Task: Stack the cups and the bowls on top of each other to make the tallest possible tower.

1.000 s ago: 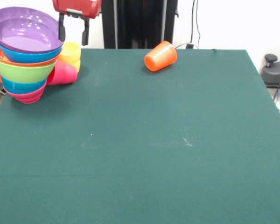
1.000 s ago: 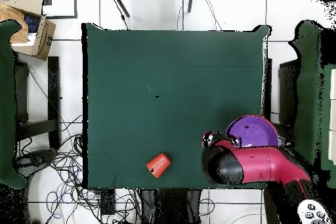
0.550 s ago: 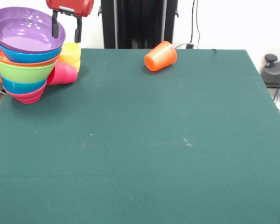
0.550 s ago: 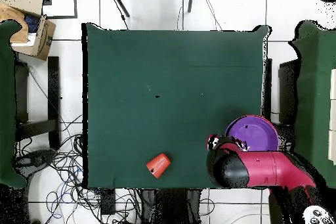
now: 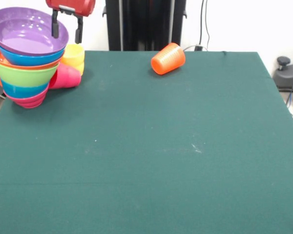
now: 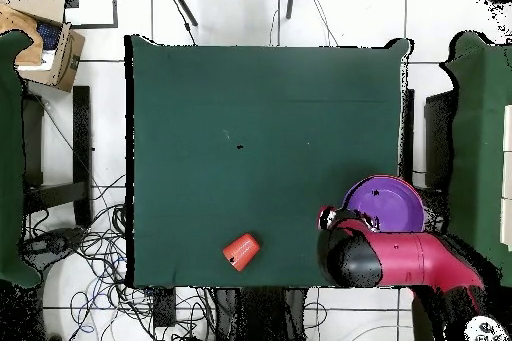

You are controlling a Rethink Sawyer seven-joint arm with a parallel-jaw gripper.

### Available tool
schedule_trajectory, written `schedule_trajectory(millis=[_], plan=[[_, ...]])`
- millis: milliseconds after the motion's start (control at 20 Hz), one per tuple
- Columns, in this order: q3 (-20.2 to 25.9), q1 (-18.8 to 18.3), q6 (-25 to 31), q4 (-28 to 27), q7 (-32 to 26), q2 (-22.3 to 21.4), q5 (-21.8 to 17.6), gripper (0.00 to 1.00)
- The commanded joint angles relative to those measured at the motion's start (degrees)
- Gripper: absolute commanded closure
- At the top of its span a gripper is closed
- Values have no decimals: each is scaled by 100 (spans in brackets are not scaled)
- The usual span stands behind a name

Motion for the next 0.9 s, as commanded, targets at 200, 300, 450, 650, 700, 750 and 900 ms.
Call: schedule_trajectory(millis=[200, 300, 450, 650, 700, 750, 900], plan=[[324, -187, 281, 265, -167, -321, 447, 0], [447, -298, 393, 372, -345, -494, 615, 0], [642, -469, 567, 516, -582, -753, 899, 0], [778, -535, 700, 597, -671, -931, 1114, 0], [785, -524, 724, 597, -664, -948, 1139, 0], [803, -500, 756, 596, -642, -978, 1193, 0], [744, -307, 833, 520, -468, -982, 1249, 0]])
